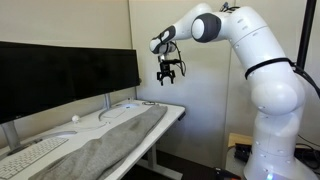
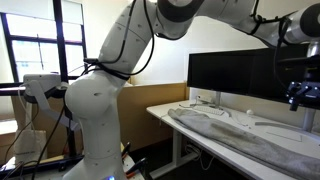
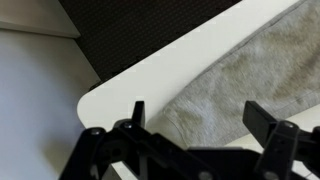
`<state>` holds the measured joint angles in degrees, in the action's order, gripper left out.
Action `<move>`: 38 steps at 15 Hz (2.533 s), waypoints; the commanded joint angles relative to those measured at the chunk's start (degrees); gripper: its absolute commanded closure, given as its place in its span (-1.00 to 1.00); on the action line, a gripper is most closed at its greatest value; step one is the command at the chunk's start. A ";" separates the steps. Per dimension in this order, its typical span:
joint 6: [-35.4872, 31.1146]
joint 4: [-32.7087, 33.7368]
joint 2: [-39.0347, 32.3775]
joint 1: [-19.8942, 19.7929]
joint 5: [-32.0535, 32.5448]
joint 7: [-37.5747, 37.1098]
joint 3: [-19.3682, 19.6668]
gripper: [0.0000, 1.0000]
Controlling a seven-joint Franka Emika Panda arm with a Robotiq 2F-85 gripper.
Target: Fold the towel on the table
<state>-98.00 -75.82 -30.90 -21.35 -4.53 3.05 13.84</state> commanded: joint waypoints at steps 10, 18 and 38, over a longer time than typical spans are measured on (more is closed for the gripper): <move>-13.69 1.30 -9.48 -3.11 -2.31 1.74 -2.21 -1.00; -26.55 -1.26 -12.29 -4.74 -3.63 2.35 -2.99 -1.00; -36.21 -0.90 -19.25 -7.36 -2.92 4.25 -5.70 -1.00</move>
<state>-133.15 -76.60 -49.38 -27.70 -6.66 4.82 8.74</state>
